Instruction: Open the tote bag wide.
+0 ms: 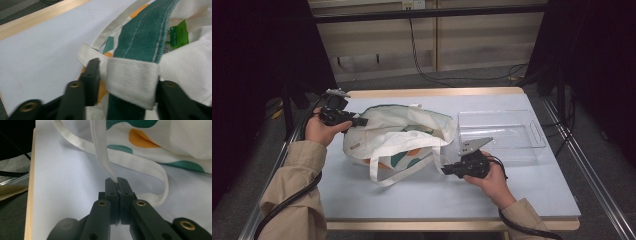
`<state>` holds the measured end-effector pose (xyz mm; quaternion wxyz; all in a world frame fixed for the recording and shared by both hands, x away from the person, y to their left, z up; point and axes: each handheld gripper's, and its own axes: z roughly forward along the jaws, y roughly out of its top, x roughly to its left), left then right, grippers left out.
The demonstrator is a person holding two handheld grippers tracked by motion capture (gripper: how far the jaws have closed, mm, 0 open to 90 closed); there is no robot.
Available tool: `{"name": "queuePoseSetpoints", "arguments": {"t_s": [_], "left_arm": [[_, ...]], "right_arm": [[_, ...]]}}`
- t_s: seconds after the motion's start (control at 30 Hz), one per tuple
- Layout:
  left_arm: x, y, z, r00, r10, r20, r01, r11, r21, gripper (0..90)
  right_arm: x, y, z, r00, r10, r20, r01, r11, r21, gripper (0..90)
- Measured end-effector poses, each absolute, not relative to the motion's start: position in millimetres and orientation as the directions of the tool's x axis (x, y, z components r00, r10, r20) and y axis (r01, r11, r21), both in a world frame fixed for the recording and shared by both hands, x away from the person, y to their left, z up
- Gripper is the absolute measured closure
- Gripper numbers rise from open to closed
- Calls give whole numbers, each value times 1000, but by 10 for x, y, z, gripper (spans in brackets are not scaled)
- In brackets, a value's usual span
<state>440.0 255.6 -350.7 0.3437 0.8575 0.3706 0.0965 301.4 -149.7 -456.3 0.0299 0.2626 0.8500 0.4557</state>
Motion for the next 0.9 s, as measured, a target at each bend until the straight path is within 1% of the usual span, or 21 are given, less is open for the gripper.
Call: {"name": "queuePoseSetpoints", "arguments": {"t_s": [0.07,0.17,0.4,0.43,0.7,0.77,0.9], "left_arm": [[4415,2532,-3476,696,713,-82,573,-482,663,670],[4445,2498,-3416,687,722,-86,573,-465,675,695],[4538,2428,-3266,671,737,-83,580,-451,678,719],[4547,2413,-3267,661,745,-86,581,-436,687,720],[4602,2346,-3268,666,741,-81,578,-445,684,733],[4598,2352,-3266,672,737,-77,575,-453,681,733],[4582,2360,-3269,673,736,-75,573,-454,682,732]], "right_arm": [[3018,-1504,-4561,-861,474,185,417,448,791,893],[3010,-1518,-4556,-862,472,184,415,450,791,893],[2991,-1547,-4580,-863,470,184,417,458,785,893],[2988,-1552,-4588,-864,468,183,415,457,787,893],[2959,-1590,-4581,-860,477,179,411,442,797,888],[2968,-1595,-4546,-857,485,172,408,436,803,864],[2978,-1579,-4459,-861,487,145,383,435,815,769]]}}
